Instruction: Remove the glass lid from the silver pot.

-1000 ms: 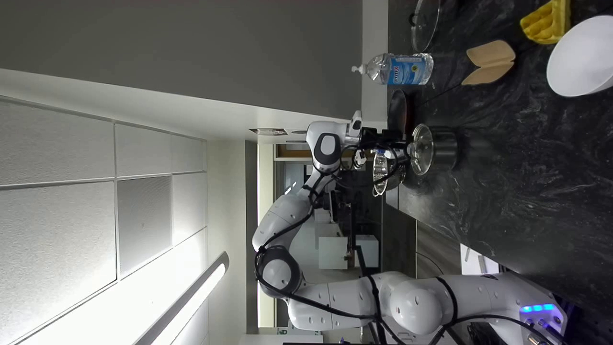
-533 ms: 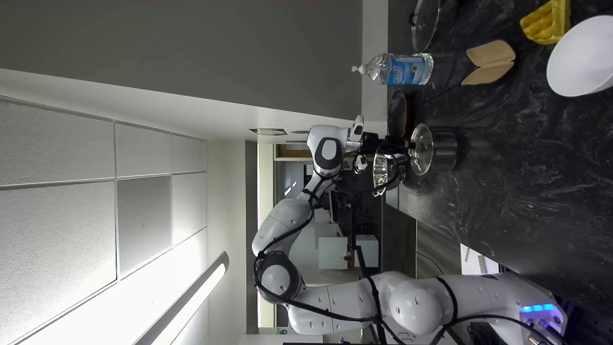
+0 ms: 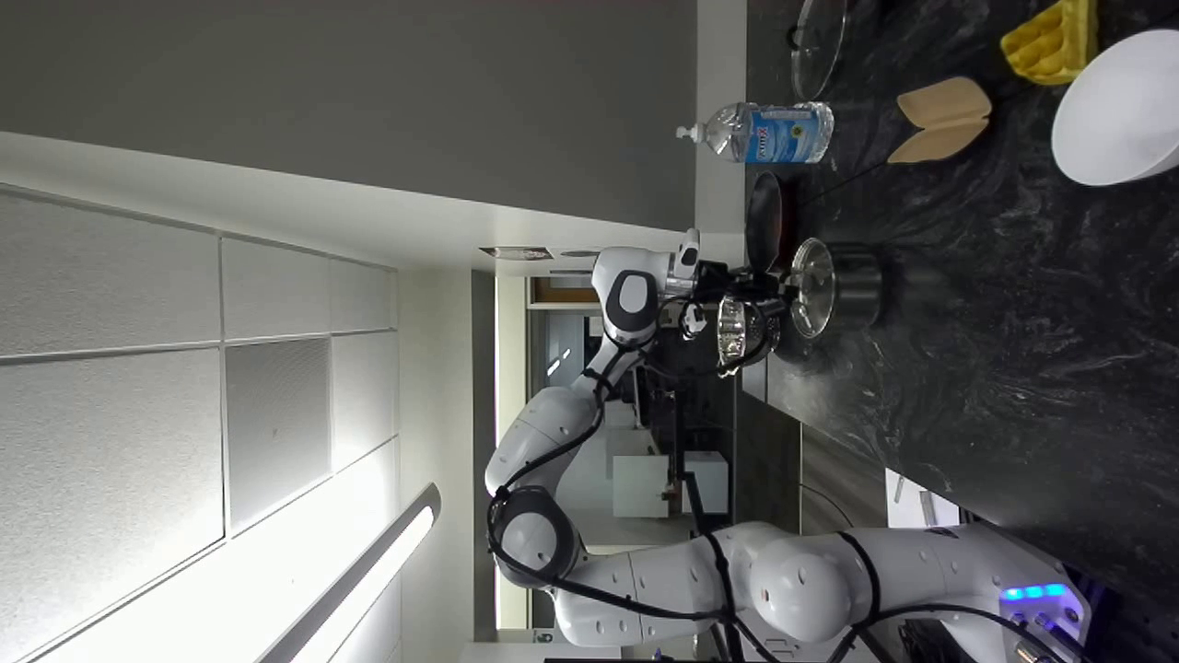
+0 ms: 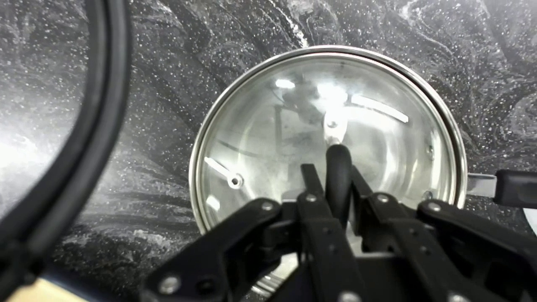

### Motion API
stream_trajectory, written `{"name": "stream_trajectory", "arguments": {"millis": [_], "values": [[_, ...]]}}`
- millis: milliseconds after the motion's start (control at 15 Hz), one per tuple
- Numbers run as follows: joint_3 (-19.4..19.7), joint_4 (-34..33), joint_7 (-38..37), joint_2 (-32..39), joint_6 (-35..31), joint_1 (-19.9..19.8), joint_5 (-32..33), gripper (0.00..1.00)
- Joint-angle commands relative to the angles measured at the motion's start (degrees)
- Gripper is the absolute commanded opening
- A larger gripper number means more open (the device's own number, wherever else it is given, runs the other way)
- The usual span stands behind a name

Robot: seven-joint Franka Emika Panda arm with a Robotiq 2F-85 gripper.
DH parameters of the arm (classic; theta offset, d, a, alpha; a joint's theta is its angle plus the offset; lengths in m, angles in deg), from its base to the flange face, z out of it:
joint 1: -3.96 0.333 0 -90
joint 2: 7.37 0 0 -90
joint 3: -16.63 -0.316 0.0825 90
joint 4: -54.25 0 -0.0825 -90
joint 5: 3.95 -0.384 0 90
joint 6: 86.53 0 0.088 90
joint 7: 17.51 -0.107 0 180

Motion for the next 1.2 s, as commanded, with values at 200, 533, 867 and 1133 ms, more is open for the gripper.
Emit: {"name": "stream_trajectory", "arguments": {"millis": [200,533,867,1133], "values": [[-0.62,1.09,0.12,-1.34,1.03,-0.14,-0.02,0.04],[-0.51,0.81,0.32,-1.61,1.27,-0.25,0.18,0.04],[-0.55,-0.28,0.54,-2.22,2.12,-0.29,1.23,0.04],[-0.74,-1.41,0.80,-2.48,3.09,-0.20,1.64,0.04]]}}
